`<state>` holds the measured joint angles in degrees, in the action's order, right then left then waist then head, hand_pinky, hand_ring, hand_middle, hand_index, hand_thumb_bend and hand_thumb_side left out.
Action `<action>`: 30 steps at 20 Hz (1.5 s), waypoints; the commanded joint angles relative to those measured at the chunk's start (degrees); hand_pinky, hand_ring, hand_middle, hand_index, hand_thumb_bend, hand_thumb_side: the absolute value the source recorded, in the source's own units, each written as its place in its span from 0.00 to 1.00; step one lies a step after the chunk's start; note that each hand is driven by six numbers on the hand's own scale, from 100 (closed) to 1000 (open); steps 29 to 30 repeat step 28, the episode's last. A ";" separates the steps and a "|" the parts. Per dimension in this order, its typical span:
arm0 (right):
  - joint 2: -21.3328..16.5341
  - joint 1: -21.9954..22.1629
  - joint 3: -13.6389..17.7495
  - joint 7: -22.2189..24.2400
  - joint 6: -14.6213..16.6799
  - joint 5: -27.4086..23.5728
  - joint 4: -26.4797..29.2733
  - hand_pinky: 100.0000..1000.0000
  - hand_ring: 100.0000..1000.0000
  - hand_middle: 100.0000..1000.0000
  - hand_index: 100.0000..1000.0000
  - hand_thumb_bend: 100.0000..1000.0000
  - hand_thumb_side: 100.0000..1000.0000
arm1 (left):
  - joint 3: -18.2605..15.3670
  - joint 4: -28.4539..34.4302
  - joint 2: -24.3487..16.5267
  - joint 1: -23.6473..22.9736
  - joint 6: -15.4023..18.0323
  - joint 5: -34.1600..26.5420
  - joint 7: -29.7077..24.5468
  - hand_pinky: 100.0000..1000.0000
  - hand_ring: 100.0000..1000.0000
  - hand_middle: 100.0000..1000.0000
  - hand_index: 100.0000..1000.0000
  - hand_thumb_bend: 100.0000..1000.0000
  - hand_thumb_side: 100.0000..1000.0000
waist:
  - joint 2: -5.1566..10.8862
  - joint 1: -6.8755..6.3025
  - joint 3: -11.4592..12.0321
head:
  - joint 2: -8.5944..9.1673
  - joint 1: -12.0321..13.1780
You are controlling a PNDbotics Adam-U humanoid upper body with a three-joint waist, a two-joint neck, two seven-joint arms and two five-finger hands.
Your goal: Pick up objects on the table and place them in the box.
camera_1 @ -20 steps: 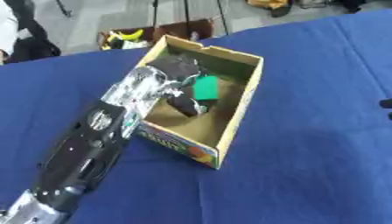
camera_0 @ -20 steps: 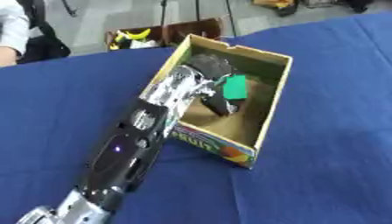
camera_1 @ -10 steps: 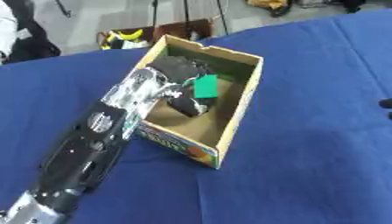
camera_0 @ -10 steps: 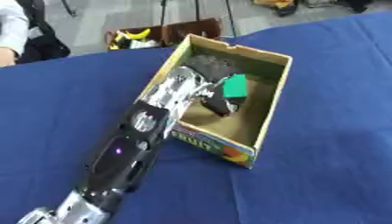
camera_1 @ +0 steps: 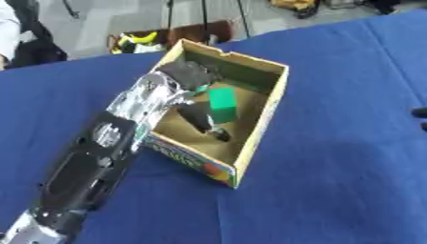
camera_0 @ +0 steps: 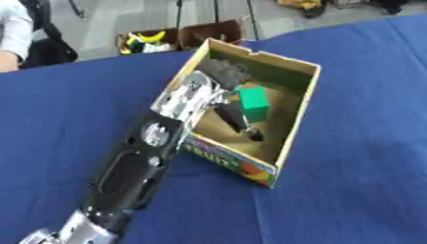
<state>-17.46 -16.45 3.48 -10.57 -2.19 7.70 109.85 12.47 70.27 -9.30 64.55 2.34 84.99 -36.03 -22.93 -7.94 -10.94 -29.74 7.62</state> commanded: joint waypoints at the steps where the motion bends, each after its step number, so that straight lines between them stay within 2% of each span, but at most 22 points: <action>1: -0.73 0.00 0.49 -0.33 -0.01 -0.18 1.00 0.84 0.85 0.63 0.84 0.00 0.91 | -1.34 7.22 -3.32 0.69 -0.27 -3.26 3.73 0.45 0.78 1.00 1.00 0.88 0.87 | 1.59 0.76 0.29 | -0.54 -0.60; 3: -0.73 0.17 0.55 -0.39 -0.02 -0.17 0.99 0.84 0.85 0.63 0.84 0.00 0.91 | -2.71 13.69 -5.27 0.66 -0.98 -8.02 8.10 0.39 0.75 0.96 1.00 0.86 0.85 | 1.77 0.84 0.87 | -0.97 -1.02; 6: -0.36 0.27 0.75 -0.57 -0.01 -0.19 1.07 0.84 0.85 0.63 0.84 0.00 0.91 | -5.24 22.18 -7.29 -0.73 -3.50 -19.61 14.67 0.29 0.69 0.89 0.99 0.89 0.86 | 1.89 1.32 1.64 | -1.27 -1.32; 7: -0.24 0.30 0.87 -0.66 -0.02 -0.17 1.11 0.84 0.85 0.63 0.84 0.00 0.91 | -6.17 24.57 -7.67 -1.59 -4.51 -23.82 16.99 0.28 0.68 0.88 0.98 0.88 0.86 | 1.88 1.58 2.00 | -1.37 -1.47; 8: -0.18 0.35 0.98 -0.77 -0.02 -0.14 1.13 0.83 0.85 0.63 0.84 0.00 0.91 | -6.90 26.68 -8.13 -2.57 -5.52 -27.93 19.21 0.26 0.66 0.86 0.97 0.80 0.92 | 1.90 1.80 2.36 | -1.50 -1.68; 9: -0.13 0.40 1.12 -0.90 -0.03 -0.10 1.15 0.83 0.85 0.63 0.84 0.00 0.91 | -7.68 28.73 -8.69 -3.76 -6.51 -31.72 21.49 0.25 0.64 0.84 0.96 0.86 0.89 | 1.97 2.03 2.80 | -1.70 -1.92; 10: -0.06 0.44 1.25 -1.04 -0.03 -0.06 1.18 0.83 0.85 0.63 0.84 0.00 0.91 | -8.37 30.64 -9.36 -5.03 -7.49 -35.03 23.67 0.24 0.64 0.84 0.95 0.86 0.90 | 2.04 2.20 3.16 | -1.87 -2.12; 12: 0.09 0.50 1.56 -1.36 -0.05 0.02 1.25 0.83 0.84 0.63 0.84 0.00 0.91 | -9.97 34.37 -10.61 -8.10 -9.76 -40.62 28.38 0.17 0.58 0.79 0.92 0.82 0.91 | 2.24 2.52 4.04 | -2.73 -2.55; 14: 0.19 0.62 1.87 -1.70 -0.08 0.14 1.31 0.83 0.84 0.63 0.84 0.00 0.91 | -11.24 38.12 -11.35 -11.74 -11.63 -47.11 32.87 0.13 0.54 0.75 0.90 0.73 0.94 | 2.42 2.82 5.05 | -3.85 -2.86; 15: 0.21 0.70 2.00 -1.83 -0.10 0.19 1.33 0.83 0.84 0.63 0.84 0.00 0.91 | -11.89 39.69 -11.62 -13.46 -12.32 -50.26 34.96 0.13 0.53 0.72 0.88 0.62 0.94 | 2.51 2.95 5.51 | -4.22 -2.97; 17: 0.30 0.92 2.30 -2.14 -0.15 0.32 1.36 0.83 0.84 0.63 0.84 0.00 0.91 | -13.86 42.61 -12.37 -17.68 -14.17 -55.61 40.61 0.17 0.54 0.70 0.85 0.32 0.86 | 2.75 3.26 6.53 | -4.78 -3.34; 20: 0.19 1.18 2.70 -2.58 -0.21 0.54 1.36 0.83 0.84 0.63 0.84 0.00 0.91 | -15.17 44.13 -13.90 -23.87 -12.78 -62.61 49.17 0.19 0.54 0.69 0.83 0.27 0.84 | 3.01 3.65 7.85 | -5.21 -4.22; 22: 0.20 1.33 3.02 -2.94 -0.25 0.68 1.36 0.83 0.84 0.63 0.84 0.00 0.91 | -15.80 44.28 -13.48 -28.07 -11.31 -64.81 52.45 0.20 0.58 0.69 0.83 0.18 0.79 | 3.15 3.89 8.74 | -5.39 -4.79; 23: 0.31 1.34 3.13 -3.08 -0.26 0.71 1.39 0.83 0.84 0.63 0.84 0.00 0.91 | -16.10 44.30 -12.71 -29.82 -10.75 -65.49 53.48 0.18 0.57 0.68 0.83 0.12 0.77 | 3.12 4.07 9.15 | -5.29 -5.08; 24: 0.50 1.26 3.23 -3.20 -0.27 0.73 1.45 0.83 0.84 0.63 0.84 0.00 0.91 | -16.38 44.31 -11.65 -31.57 -10.09 -65.95 54.26 0.18 0.56 0.68 0.82 0.11 0.76 | 3.03 4.34 9.55 | -5.15 -5.35; 26: 0.68 1.03 3.41 -3.41 -0.25 0.76 1.58 0.83 0.84 0.63 0.84 0.00 0.91 | -16.66 44.32 -9.34 -34.86 -8.14 -66.54 54.87 0.18 0.56 0.67 0.80 0.09 0.80 | 2.90 4.88 10.14 | -4.94 -5.80; 28: 0.80 0.79 3.60 -3.68 -0.25 0.77 1.66 0.83 0.84 0.63 0.84 0.00 0.91 | -16.60 44.33 -6.97 -37.84 -4.85 -67.88 55.04 0.20 0.56 0.66 0.80 0.02 0.82 | 2.76 5.38 10.54 | -4.75 -6.07; 30: 0.80 0.79 3.60 -3.68 -0.25 0.77 1.66 0.83 0.84 0.63 0.84 0.00 0.91 | -16.60 44.33 -6.97 -37.84 -4.85 -67.88 55.04 0.20 0.56 0.66 0.80 0.02 0.82 | 2.76 5.38 10.54 | -4.75 -6.07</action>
